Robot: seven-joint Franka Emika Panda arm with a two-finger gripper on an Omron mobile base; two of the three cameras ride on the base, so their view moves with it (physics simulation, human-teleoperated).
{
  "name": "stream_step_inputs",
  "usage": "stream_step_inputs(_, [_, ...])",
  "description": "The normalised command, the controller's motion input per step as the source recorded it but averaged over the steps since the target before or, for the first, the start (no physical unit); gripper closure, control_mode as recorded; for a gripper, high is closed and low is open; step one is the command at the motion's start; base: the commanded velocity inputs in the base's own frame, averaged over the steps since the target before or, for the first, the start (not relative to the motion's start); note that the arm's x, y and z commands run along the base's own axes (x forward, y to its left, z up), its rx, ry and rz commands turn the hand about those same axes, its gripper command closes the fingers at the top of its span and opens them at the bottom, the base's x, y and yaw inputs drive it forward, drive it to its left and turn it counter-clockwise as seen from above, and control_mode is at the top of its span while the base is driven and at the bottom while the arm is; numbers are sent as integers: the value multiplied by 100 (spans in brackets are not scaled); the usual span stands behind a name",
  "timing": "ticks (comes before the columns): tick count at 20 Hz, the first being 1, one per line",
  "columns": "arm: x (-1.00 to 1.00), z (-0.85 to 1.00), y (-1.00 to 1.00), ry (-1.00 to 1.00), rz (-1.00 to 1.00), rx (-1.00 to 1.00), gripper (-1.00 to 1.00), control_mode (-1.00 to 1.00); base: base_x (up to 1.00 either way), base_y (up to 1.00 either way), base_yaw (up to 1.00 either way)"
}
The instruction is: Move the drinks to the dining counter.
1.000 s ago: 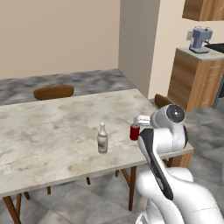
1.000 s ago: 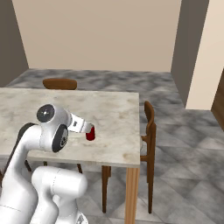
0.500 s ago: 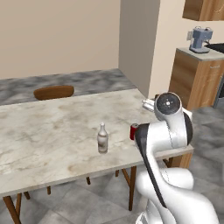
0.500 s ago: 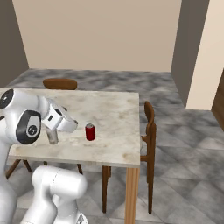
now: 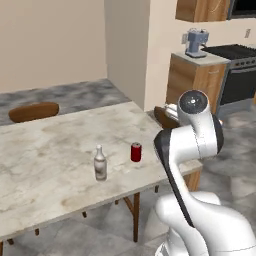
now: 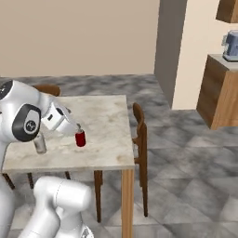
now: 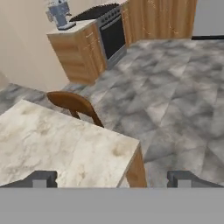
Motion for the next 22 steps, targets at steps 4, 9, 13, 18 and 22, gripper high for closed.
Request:
stream_step_inputs(4, [0, 0, 0, 0, 0, 0, -100, 100, -5, -12, -94])
stream_step_inputs(9, [0, 0, 0, 0, 0, 0, -100, 100, 0, 0, -100])
stream_step_inputs(13, [0, 0, 0, 0, 0, 0, -100, 100, 17, 0, -98])
stream_step_inputs(18, [0, 0, 0, 0, 0, 0, -100, 100, 93, 0, -65])
stream_step_inputs(22, [0, 0, 0, 0, 0, 0, -100, 100, 100, 0, -34])
